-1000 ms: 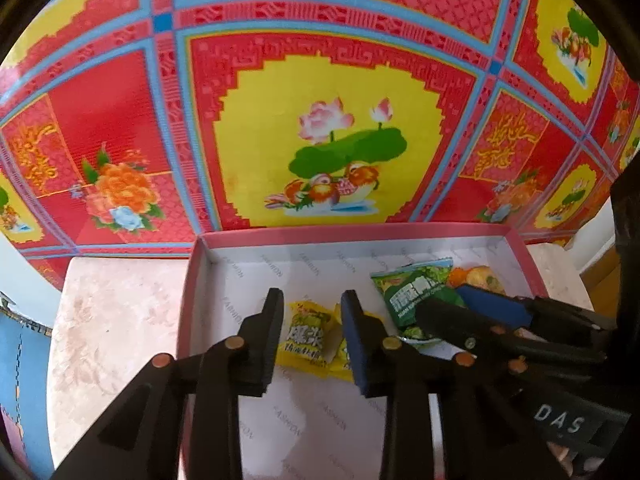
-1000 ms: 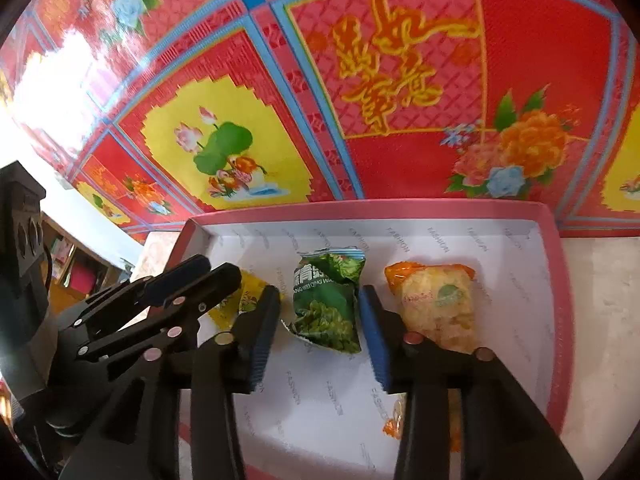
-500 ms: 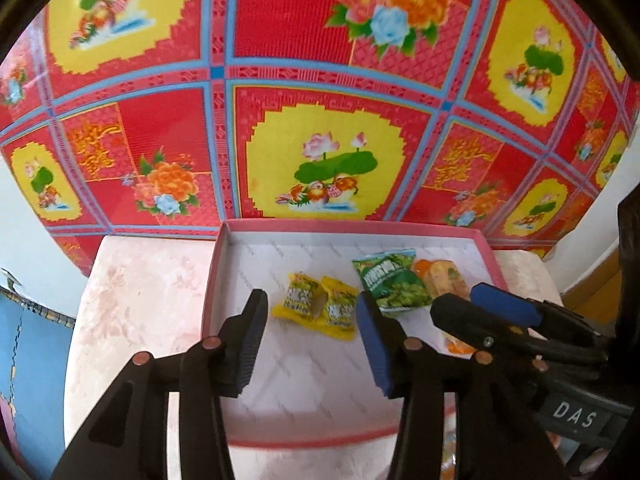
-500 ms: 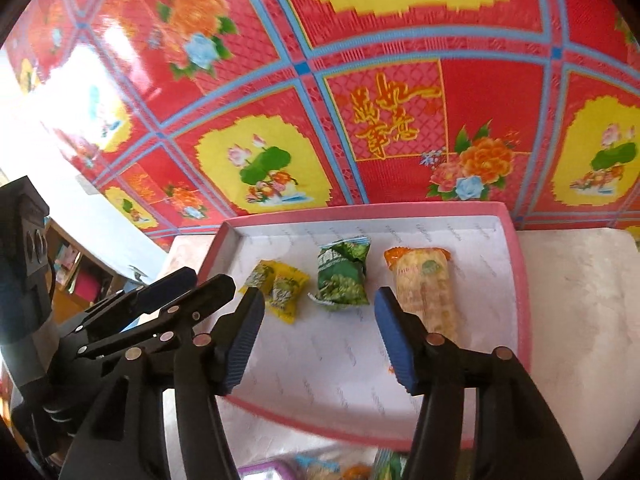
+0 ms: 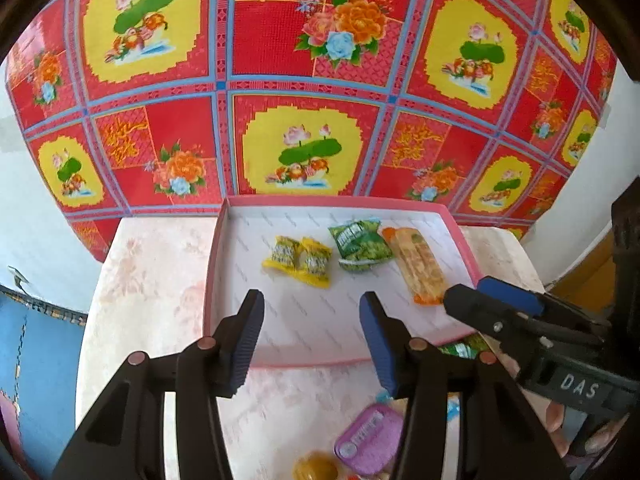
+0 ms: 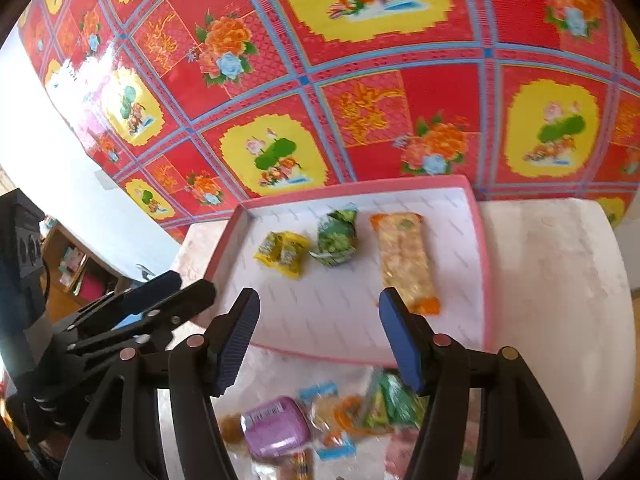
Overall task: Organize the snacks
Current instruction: 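Withdraw both tools from the tray toward the remaining snacks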
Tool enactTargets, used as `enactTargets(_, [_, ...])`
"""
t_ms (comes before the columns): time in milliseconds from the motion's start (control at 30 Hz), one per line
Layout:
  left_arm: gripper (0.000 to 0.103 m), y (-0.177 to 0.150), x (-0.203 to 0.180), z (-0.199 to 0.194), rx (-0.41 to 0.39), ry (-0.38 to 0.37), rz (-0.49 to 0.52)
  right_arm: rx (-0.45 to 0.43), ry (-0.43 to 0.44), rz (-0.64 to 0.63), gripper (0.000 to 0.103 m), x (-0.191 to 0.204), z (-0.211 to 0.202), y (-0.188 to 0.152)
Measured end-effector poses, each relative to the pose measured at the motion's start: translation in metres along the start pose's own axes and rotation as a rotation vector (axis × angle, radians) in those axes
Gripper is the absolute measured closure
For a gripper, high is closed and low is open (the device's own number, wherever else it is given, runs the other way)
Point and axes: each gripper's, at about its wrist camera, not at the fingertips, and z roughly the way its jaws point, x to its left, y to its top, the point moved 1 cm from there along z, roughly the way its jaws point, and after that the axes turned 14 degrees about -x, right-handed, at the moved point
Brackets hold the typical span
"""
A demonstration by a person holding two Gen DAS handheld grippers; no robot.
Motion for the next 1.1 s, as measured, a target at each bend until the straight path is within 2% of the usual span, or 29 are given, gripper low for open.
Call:
enactTargets(233, [0.051,-0.018,-0.003,-0.014,0.016,-0.011,-0.004,0.002,-0.034,0.008,0.039,-0.012,-0.024,-0.014])
enactTargets(567, [0.051,-0.048,-0.011,-0.017,0.078,-0.047,0.018,0.041,-0.076,-0.003,0.039,-0.021,-0.043,-0.038])
enactTargets(1100, [0.051,-0.082,-0.032,-0.015,0.151,-0.098,0.098,0.066,-0.128,-0.045,0.039,-0.033,-0.067,-0.072])
